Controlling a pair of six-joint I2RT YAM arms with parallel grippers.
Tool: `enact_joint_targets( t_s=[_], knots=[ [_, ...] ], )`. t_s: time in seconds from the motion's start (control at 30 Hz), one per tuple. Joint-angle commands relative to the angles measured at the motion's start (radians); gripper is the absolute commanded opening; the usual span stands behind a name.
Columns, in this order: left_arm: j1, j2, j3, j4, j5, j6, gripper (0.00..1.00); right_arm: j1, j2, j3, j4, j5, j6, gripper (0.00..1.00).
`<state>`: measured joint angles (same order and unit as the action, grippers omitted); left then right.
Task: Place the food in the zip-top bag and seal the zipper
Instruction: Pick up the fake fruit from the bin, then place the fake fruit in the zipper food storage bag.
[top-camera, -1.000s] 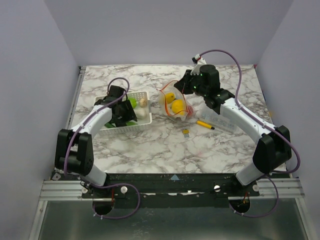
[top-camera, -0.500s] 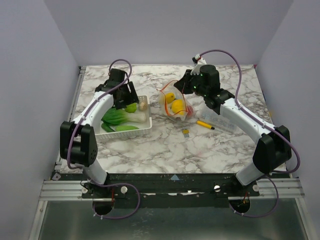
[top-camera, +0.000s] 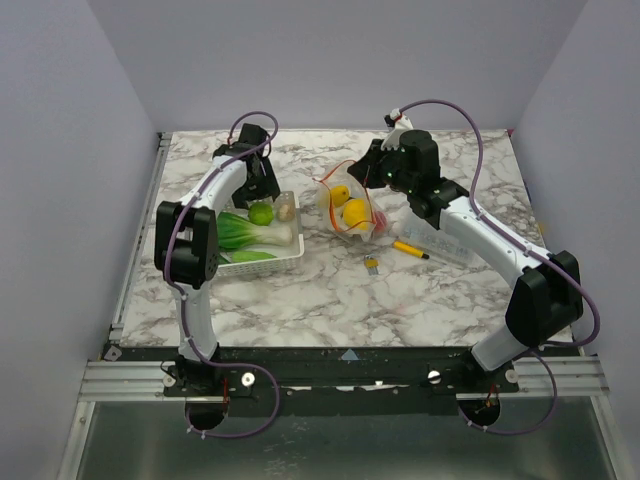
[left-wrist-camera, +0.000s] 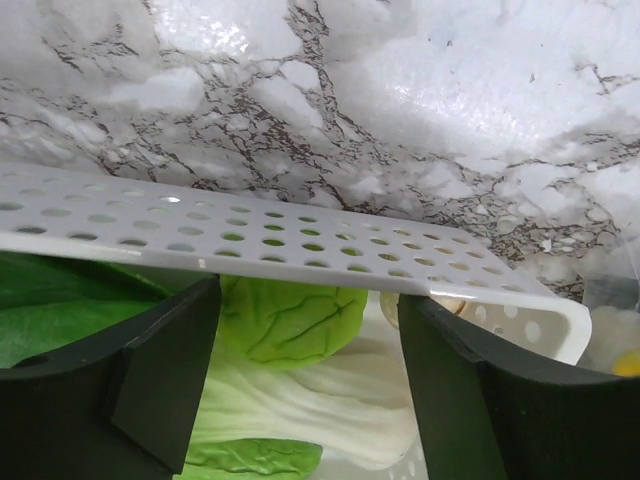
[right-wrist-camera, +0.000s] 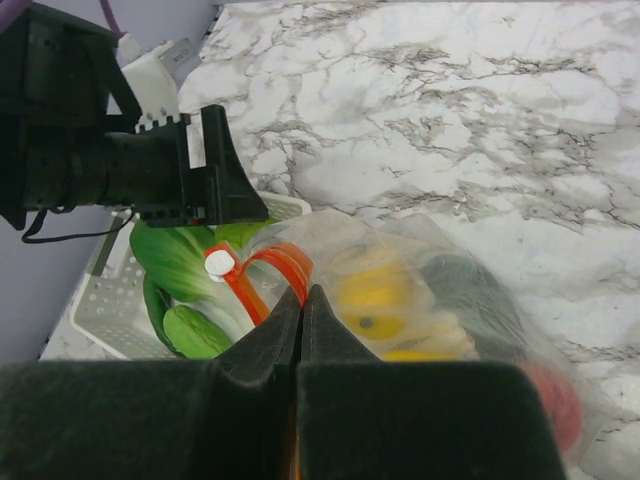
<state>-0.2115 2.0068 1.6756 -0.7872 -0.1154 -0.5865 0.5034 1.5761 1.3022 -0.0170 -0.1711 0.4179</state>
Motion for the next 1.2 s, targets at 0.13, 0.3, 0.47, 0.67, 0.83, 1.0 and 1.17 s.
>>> enact_joint_targets(
  t_s=[0.13, 0.3, 0.47, 0.67, 0.83, 1.0, 1.17],
  knots=[
    [-0.016, 0.096, 0.087, -0.149, -0.03, 0.009, 0.66, 0.007, -0.038, -0.014, 0.04, -0.004, -0.001, 0.01],
    [-0.017, 0.069, 0.045, -0.117, -0.019, 0.037, 0.53, 0.006, -0.036, -0.014, 0.041, -0.003, -0.003, 0.01],
    [-0.016, 0.012, 0.028, -0.083, -0.016, 0.085, 0.15, 0.007, -0.034, -0.013, 0.037, -0.004, -0.003, 0.01],
    [-0.017, -0.152, -0.022, -0.014, -0.039, 0.117, 0.0, 0.007, -0.03, -0.012, 0.034, -0.004, -0.003, 0.01],
    [-0.017, -0.386, -0.159, 0.13, 0.092, 0.188, 0.0, 0.007, -0.029, -0.008, 0.033, -0.012, -0.003, 0.01],
    [-0.026, -0.66, -0.433, 0.466, 0.505, 0.146, 0.0, 0.007, -0.023, -0.005, 0.031, -0.015, 0.001, 0.01],
    [-0.145, -0.772, -0.638, 0.781, 0.641, -0.015, 0.0, 0.007, -0.018, -0.011, 0.044, -0.04, 0.017, 0.01]
  ],
)
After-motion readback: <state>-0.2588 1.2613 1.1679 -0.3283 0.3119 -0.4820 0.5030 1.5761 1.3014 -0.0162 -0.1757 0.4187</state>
